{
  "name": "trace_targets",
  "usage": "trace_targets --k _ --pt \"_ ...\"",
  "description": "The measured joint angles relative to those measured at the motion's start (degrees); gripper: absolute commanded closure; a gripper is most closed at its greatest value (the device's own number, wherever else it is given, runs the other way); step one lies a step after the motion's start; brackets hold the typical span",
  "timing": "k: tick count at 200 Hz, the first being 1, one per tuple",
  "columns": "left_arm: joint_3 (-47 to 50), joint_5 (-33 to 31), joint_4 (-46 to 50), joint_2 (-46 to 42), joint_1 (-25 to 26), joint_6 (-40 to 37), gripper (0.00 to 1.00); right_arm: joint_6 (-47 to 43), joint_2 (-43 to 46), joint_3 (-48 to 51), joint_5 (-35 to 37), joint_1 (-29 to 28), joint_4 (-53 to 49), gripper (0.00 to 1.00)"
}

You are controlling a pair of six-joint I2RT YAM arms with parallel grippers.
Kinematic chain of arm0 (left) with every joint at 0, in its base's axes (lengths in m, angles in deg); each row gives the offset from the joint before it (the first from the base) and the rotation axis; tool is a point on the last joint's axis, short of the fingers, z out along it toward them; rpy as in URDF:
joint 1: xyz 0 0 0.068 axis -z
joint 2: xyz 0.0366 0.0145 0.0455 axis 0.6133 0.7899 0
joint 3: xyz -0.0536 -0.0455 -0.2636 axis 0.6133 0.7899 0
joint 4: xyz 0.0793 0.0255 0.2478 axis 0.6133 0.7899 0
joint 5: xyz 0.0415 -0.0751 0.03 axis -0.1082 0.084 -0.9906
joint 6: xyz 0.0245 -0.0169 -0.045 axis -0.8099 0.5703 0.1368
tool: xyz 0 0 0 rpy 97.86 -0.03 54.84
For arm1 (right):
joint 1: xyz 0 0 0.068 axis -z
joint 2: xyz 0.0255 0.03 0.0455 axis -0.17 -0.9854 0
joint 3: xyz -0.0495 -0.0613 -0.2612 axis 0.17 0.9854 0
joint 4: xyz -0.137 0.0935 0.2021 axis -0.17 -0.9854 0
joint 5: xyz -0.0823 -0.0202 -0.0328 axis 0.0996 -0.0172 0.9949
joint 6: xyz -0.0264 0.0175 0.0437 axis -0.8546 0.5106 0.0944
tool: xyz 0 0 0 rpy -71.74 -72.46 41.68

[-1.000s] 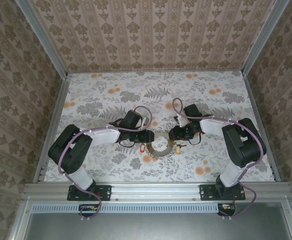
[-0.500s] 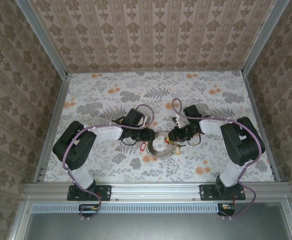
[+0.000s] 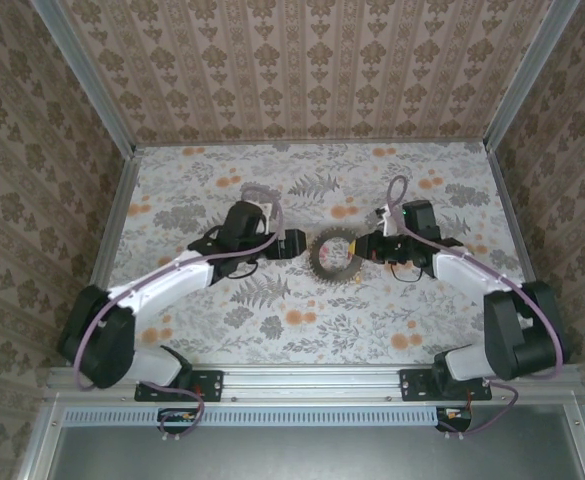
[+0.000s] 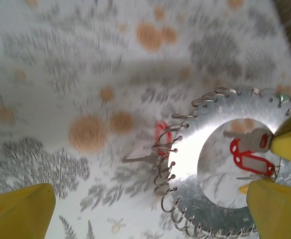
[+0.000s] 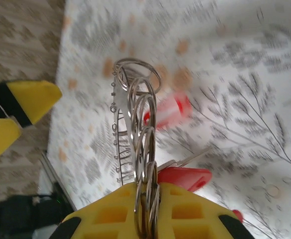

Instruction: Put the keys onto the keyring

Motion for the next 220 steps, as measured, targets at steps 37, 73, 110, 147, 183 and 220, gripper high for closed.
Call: trace_targets --k 37,73,110,147,183,220 --pt "5.7 2.6 -11.4 -4.1 -4.9 6.8 0.01 11.6 4.5 0.2 0.6 0.2 10.1 0.98" --pt "6.6 10.4 -21.4 1.0 -6.4 15.1 0.14 22.4 4.5 0.8 2.5 0.2 18.4 0.98" --pt "4.2 15.5 -29.2 5.2 -5.3 21.7 0.16 27.8 5.0 0.8 3.5 0.2 21.7 0.97" --pt "2.3 18.7 -37.3 9.4 -5.2 26.7 0.28 30.5 6.1 0.8 3.5 0.1 23.3 0.97" --pt "0.9 20.6 -41.3 12.6 -3.8 29.2 0.34 32.0 6.1 0.8 3.5 -0.1 24.9 0.95" --pt "-0.3 21.8 -44.2 13.5 -3.5 31.1 0.52 32.3 6.1 0.5 3.4 -0.7 25.1 0.94"
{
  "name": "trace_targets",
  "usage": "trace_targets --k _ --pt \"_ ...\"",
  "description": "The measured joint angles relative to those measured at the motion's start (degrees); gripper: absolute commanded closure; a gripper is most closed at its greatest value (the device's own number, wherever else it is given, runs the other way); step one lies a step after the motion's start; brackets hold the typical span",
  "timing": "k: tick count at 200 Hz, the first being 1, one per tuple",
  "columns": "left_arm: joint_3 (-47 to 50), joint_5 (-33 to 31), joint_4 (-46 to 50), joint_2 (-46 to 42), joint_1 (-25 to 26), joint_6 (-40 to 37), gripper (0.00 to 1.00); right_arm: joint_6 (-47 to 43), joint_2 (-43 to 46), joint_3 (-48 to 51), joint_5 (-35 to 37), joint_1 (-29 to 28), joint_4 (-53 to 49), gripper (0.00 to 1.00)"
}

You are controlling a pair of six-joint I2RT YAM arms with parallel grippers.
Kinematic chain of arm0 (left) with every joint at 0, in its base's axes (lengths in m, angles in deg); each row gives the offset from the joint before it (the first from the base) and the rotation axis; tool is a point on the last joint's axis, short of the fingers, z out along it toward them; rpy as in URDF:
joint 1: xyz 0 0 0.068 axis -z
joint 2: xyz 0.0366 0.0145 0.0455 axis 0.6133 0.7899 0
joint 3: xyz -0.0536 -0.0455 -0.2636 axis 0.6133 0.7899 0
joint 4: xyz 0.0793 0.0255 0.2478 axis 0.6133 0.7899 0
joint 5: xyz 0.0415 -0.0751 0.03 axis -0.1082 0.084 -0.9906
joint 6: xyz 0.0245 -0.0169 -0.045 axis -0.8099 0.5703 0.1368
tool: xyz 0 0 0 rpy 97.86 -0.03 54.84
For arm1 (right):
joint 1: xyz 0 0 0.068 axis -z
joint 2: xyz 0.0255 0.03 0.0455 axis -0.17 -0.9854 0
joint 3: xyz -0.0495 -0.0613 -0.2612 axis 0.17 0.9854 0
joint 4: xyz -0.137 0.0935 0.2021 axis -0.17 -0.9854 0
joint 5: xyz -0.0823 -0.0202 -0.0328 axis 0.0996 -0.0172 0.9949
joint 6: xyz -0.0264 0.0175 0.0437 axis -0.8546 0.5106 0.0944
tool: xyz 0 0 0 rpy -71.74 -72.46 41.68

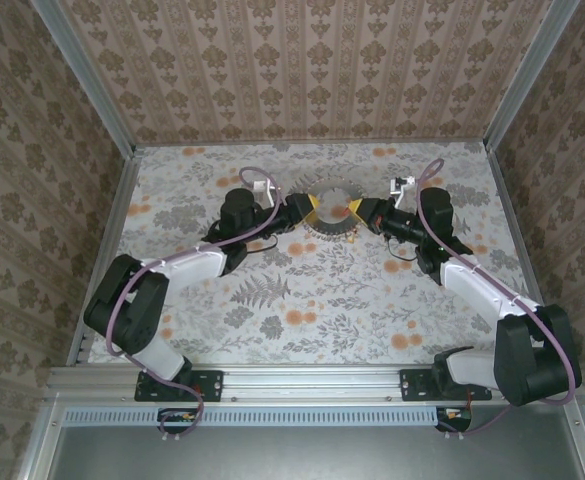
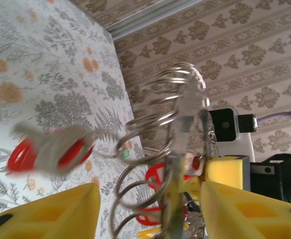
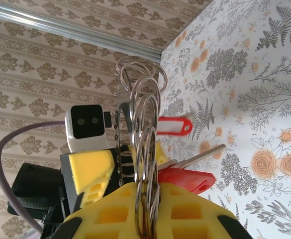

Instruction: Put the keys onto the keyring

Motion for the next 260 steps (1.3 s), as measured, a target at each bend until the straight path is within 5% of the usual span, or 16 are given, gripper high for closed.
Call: trace_targets --k 83,127,211,240,260 --pt "-0.9 0.6 -2.2 0.0 0.0 1.7 0.83 0.0 0.0 0.0 -0.2 -0.4 2.0 0.88" --pt "-1.0 1.8 -3.5 -0.2 -0.5 1.5 0.99 -2.2 0.2 -0.3 0.5 -0.4 -0.6 0.74" --pt "-3.2 4.7 -0.6 -2.6 -3.4 -1.0 1.0 -16.3 13.0 -2.0 10.9 -0.3 -17.7 0.49" --pt "-7.1 7.5 4.4 -4.0 -3.4 -5.1 1.0 -22.7 21.2 -0.9 18.0 -0.1 -20.3 0.48" --pt "-10.3 9.6 10.4 -5.0 -3.4 -9.3 1.0 -27.4 27.4 3.5 19.7 0.0 -17.2 0.58"
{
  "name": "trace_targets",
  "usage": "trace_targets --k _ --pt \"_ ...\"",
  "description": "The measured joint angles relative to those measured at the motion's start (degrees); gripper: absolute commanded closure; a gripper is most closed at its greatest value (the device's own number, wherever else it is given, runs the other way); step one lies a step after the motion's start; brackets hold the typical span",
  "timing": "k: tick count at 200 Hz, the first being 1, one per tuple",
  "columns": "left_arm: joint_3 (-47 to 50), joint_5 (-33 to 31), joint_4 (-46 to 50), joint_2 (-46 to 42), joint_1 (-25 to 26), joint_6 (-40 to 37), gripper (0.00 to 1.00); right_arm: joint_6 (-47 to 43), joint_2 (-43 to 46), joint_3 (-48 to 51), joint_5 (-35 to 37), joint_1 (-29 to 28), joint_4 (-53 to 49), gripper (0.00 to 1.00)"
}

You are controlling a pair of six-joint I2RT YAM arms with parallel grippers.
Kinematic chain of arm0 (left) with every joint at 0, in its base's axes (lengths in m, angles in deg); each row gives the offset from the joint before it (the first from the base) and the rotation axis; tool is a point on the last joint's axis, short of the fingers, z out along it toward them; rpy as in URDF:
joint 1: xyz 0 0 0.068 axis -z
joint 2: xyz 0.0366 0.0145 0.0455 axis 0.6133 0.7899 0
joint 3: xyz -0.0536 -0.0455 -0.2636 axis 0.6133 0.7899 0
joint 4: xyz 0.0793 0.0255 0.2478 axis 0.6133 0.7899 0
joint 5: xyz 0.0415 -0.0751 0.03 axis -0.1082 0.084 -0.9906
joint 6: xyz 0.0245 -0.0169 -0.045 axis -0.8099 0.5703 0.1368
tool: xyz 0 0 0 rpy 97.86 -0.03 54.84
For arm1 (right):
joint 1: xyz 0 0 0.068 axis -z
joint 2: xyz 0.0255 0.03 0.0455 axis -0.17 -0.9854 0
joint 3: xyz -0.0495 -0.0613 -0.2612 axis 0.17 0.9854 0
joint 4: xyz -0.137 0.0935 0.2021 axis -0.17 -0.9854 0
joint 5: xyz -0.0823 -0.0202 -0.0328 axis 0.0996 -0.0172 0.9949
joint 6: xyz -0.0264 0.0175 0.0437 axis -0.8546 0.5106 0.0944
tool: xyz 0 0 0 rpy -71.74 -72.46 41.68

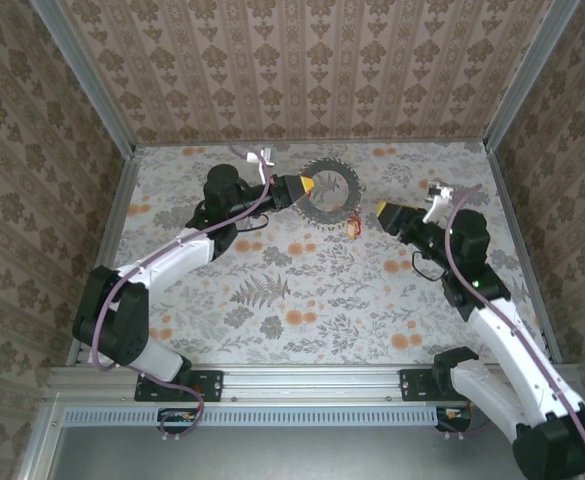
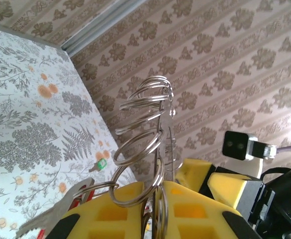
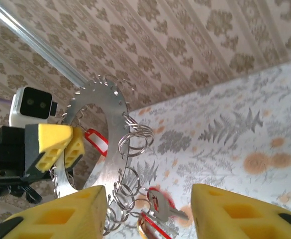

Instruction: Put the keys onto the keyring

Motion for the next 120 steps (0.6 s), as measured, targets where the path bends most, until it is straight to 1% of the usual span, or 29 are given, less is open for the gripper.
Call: trace_targets --k 18,40,63,94,120 --pt "-3.3 1.2 7.1 -1.0 0.0 -4.8 1.0 -5.3 3.4 4.3 -0.1 0.0 2.9 0.62" --pt "-7.7 2.2 15.8 -1.9 0.0 -10.4 1.0 -12.3 4.7 7.0 -0.7 0.0 4.0 0.67" --pt "-10.9 2.8 22.2 -2.4 0.0 -15.0 1.0 -19.3 6.1 9.8 -1.7 -1.1 7.2 0.72" --pt "-12.4 3.0 26.3 -2.4 0.0 -18.2 1.0 -30.3 7.6 14.5 -1.2 -6.8 11.9 0.74" --pt "-12.4 3.0 28.2 -2.4 0.0 -19.3 1.0 -37.9 7.4 16.0 0.8 -11.8 14.2 0.75"
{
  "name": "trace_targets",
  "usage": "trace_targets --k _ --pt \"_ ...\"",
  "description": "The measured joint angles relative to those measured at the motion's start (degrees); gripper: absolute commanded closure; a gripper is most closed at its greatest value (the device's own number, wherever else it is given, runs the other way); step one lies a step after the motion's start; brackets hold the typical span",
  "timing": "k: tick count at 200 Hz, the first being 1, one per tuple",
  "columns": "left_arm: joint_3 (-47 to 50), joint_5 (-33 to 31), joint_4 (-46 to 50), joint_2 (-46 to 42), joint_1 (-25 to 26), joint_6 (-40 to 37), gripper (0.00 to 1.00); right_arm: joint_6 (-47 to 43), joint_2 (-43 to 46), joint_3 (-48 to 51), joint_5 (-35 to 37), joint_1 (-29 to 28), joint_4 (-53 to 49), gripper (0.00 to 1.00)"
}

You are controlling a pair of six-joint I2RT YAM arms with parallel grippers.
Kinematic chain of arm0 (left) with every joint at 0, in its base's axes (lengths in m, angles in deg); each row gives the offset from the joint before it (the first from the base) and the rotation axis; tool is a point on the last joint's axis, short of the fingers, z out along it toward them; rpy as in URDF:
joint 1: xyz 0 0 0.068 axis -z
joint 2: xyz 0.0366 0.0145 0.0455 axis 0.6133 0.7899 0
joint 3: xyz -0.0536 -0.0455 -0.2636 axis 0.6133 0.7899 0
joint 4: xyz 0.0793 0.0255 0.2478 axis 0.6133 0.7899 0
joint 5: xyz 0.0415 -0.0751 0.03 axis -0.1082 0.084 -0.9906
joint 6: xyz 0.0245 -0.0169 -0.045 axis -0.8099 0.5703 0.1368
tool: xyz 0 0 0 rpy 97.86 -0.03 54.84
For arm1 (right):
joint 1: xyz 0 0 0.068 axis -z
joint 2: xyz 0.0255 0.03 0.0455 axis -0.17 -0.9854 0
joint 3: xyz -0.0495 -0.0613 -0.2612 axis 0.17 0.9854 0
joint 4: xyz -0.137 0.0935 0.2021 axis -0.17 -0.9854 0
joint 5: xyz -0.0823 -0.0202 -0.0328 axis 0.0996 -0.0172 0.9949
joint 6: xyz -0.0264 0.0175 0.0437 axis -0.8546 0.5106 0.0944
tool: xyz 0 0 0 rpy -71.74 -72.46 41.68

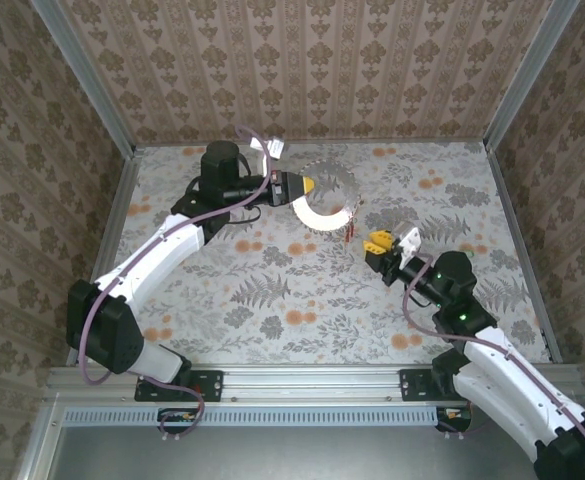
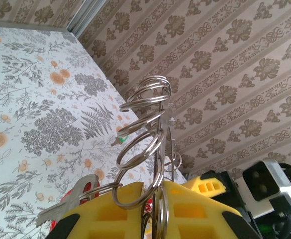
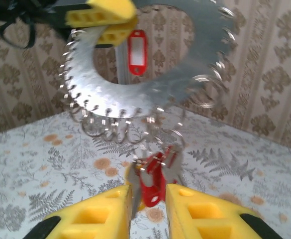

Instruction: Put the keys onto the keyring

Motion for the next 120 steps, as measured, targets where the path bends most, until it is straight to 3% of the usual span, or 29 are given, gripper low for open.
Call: trace_targets --k 54,120 --pt "-0.1 0.0 0.6 0.0 0.0 -0.6 1.0 -10.1 -4.4 0.8 4.7 -7.3 7.7 0.73" --pt "-0.1 0.0 0.5 0.0 0.0 -0.6 1.0 -14.6 -9.7 0.8 7.3 -10.9 13.0 0.72"
